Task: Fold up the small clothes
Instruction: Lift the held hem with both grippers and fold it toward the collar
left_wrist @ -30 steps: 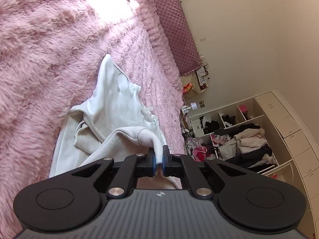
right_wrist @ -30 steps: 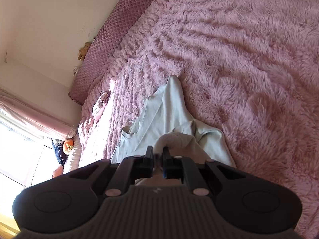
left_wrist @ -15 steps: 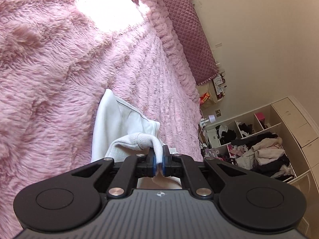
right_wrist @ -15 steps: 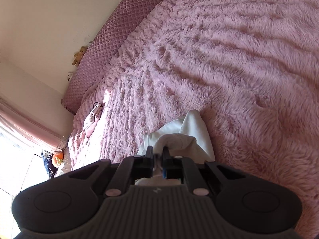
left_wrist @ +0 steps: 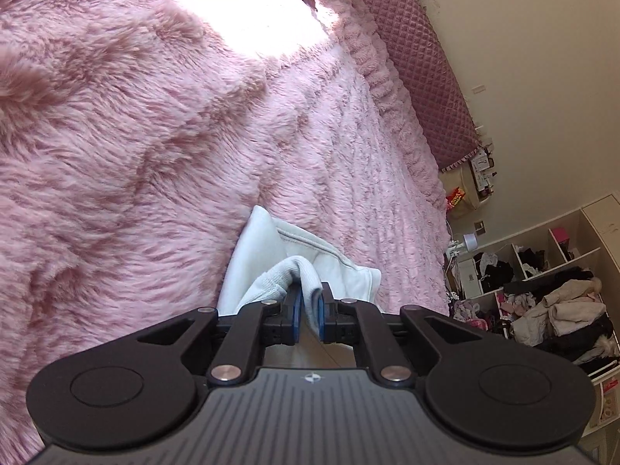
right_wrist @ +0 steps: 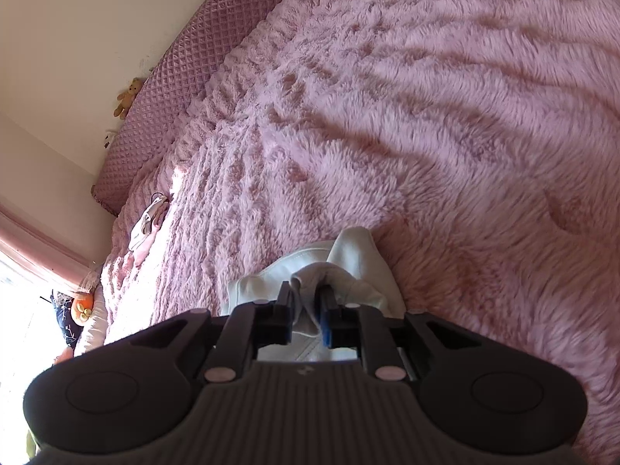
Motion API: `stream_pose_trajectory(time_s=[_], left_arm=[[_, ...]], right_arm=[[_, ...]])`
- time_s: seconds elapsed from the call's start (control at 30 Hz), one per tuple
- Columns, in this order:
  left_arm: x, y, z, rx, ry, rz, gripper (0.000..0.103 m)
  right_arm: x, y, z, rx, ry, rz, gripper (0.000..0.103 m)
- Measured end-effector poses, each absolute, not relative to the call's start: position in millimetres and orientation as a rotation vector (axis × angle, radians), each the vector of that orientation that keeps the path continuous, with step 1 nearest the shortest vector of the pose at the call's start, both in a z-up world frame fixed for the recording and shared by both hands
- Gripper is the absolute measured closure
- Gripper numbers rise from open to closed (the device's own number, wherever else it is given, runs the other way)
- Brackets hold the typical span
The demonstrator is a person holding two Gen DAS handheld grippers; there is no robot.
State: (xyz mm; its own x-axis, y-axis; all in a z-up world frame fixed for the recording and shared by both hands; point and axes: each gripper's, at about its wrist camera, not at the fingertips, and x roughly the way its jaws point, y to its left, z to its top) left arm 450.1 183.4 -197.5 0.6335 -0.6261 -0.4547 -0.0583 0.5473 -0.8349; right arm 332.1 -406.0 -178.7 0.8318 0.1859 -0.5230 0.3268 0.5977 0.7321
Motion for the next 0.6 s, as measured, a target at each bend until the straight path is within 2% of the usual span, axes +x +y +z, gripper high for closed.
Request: stream_pose_trajectory(time_s=[0.07, 0.13, 0.2, 0.47, 0.6], left_arm=[[445, 197, -181, -0.945, 0.764, -0.375, 0.091], [435, 213, -164, -0.938, 0.713, -0.372, 0.091], [420, 226, -153, -0.929, 0.713, -0.401, 0.091], [312, 224, -145, -0.591, 0.804, -0.417, 0.078], [286, 215, -153, -0.483, 0.869, -0.428, 0.076]], right_arm=[[325, -410, -170, 0.927, 0.579, -0.068, 0.079], [312, -416, -157, 0.891, 0.557, -0.05, 0.077], [297, -420, -147, 0.858, 0.551, -0.036, 0.07], [188, -413, -134, 0.612, 0.603, -0.011, 0.064], [156, -397, -144, 0.461, 0.673, 0.011, 0.064]])
